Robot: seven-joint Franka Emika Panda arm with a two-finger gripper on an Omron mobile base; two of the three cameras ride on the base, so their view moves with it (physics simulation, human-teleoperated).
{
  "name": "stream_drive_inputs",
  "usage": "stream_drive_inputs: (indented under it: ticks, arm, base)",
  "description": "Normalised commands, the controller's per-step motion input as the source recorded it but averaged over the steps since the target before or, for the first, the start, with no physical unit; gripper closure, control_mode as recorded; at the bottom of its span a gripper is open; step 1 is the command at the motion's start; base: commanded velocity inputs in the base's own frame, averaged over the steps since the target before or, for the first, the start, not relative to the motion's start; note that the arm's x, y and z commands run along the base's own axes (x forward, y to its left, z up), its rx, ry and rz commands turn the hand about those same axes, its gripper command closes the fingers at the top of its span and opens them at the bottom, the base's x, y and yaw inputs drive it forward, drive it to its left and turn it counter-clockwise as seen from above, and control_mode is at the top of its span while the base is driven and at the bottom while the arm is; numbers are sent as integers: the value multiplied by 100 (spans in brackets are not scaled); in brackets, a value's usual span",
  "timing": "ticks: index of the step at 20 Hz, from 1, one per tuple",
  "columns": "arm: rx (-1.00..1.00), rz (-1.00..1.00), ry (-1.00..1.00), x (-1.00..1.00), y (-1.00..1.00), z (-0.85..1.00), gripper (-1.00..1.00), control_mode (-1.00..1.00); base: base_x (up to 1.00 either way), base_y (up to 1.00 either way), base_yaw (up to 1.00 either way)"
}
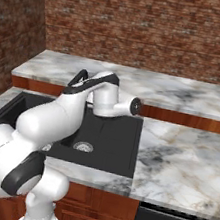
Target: Pick the tomato from the cabinet and place it in the bowl. Then pick the bowl and place it in the sink. Then turn on the sink facuet.
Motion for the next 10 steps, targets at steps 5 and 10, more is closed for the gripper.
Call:
stream_drive_inputs:
  ticks: [5, 10]
  arm:
    - [20, 0, -12, 44, 28, -41, -100, -100]
    - [9, 0, -16, 46, 16, -35, -100, -100]
  base:
    - [0, 0, 0]
    - [0, 0, 0]
